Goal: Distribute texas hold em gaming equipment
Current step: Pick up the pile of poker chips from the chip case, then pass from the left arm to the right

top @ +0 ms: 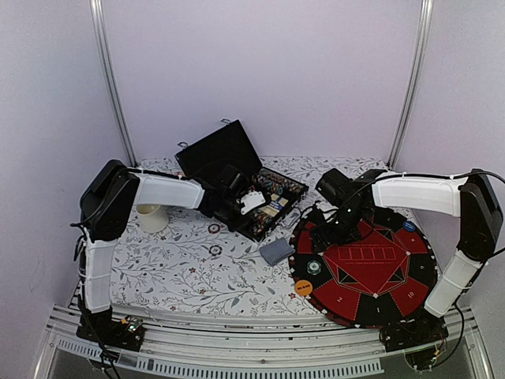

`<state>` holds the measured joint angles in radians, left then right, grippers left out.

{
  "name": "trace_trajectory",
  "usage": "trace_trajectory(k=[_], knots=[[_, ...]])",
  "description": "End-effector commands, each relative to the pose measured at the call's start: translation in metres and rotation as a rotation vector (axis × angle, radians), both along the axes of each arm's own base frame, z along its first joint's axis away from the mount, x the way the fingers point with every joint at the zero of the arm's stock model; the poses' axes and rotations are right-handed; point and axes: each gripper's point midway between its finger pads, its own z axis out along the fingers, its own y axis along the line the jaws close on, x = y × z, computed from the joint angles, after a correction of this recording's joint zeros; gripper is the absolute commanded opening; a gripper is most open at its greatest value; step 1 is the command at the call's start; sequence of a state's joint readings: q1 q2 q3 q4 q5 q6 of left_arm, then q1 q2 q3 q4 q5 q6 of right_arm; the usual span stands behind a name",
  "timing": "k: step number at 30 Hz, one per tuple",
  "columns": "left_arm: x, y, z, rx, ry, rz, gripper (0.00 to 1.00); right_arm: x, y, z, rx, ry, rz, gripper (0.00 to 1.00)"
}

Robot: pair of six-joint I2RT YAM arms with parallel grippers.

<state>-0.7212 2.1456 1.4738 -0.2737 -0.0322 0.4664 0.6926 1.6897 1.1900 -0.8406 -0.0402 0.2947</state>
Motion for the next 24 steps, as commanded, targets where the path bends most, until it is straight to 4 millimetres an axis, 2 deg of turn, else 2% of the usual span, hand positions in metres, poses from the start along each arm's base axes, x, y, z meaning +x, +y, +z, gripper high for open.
trace_trajectory(k=[1,5,9,10,13,14,16,17,18,21,24], knots=[[-0.011,0.015,-0.016,0.065,0.061,0.031,0.0,0.001,0.001,0.006,0.022,-0.013,-0.004,0.88],[-0.01,0.006,0.023,-0.041,0.039,0.054,0.0,0.006,0.003,0.017,0.041,-0.049,0.0,0.88],[-0.015,-0.005,0.07,-0.189,0.047,0.091,0.0,0.014,0.005,0.041,0.074,-0.135,0.015,0.88],[-0.017,-0.007,0.096,-0.253,0.034,0.101,0.0,0.024,0.012,0.063,0.113,-0.196,0.023,0.88],[-0.031,-0.018,0.146,-0.452,0.082,0.124,0.0,0.036,0.013,0.099,0.155,-0.336,0.053,0.88],[-0.038,-0.025,0.17,-0.554,0.098,0.117,0.0,0.04,0.011,0.111,0.16,-0.389,0.054,0.88],[-0.06,-0.04,0.195,-0.743,0.216,0.084,0.0,0.048,0.012,0.135,0.175,-0.501,0.094,0.95],[-0.069,-0.046,0.205,-0.827,0.275,0.064,0.0,0.051,0.016,0.149,0.2,-0.559,0.118,1.0],[-0.083,-0.054,0.214,-0.902,0.362,0.031,0.0,0.052,0.023,0.163,0.22,-0.622,0.168,0.99],[-0.1,-0.066,0.221,-1.037,0.571,0.04,0.0,0.043,0.045,0.199,0.299,-0.804,0.331,0.99],[-0.11,-0.073,0.224,-1.105,0.694,0.018,0.0,0.027,0.076,0.216,0.34,-0.967,0.543,1.0]])
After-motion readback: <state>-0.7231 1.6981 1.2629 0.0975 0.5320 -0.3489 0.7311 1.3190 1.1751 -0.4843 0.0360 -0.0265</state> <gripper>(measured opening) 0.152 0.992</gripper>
